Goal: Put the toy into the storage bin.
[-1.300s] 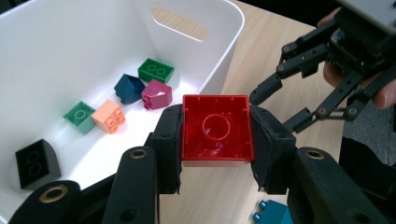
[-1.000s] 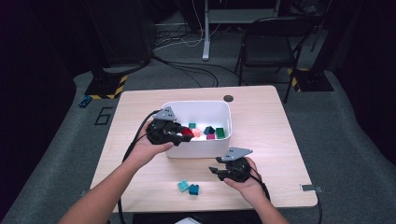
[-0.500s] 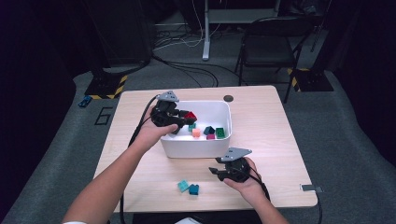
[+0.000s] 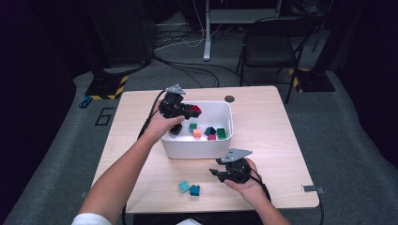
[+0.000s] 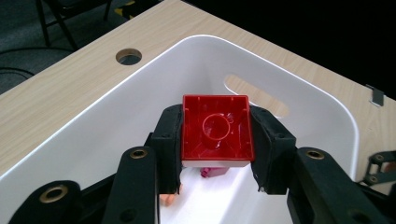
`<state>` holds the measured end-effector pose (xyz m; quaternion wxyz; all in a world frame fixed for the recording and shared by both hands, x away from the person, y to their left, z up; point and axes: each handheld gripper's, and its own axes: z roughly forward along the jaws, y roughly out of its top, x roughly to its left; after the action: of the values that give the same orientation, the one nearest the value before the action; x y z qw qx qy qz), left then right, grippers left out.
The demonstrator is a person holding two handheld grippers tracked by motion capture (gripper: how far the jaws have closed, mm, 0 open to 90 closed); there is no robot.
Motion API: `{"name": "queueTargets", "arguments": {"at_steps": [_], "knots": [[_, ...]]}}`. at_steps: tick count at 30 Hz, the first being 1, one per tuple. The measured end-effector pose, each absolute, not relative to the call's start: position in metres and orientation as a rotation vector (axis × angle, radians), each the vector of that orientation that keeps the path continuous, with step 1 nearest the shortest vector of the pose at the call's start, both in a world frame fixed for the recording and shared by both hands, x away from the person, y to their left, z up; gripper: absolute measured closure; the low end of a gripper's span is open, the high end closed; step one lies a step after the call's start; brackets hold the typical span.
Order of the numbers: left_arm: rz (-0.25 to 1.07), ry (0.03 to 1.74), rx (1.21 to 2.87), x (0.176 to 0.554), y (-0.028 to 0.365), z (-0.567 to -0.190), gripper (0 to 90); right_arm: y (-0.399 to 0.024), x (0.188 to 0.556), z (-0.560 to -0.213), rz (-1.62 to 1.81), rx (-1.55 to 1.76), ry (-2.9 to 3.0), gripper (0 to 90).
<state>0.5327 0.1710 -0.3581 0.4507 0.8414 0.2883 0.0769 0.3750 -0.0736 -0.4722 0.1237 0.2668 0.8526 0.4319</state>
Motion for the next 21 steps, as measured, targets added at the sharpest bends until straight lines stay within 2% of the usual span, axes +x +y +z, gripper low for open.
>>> {"name": "queueTargets", "arguments": {"at_steps": [10, 21], "knots": [[0.196, 0.715, 2.127, 0.551, 0.153, -0.377, 58.5, -0.074, 0.375, -0.472, 1.261, 0.769, 2.488, 51.5], [0.224, 0.743, 2.187, 0.562, 0.150, -0.393, 58.4, -0.073, 0.375, -0.473, 1.263, 0.770, 2.490, 51.5]]}}
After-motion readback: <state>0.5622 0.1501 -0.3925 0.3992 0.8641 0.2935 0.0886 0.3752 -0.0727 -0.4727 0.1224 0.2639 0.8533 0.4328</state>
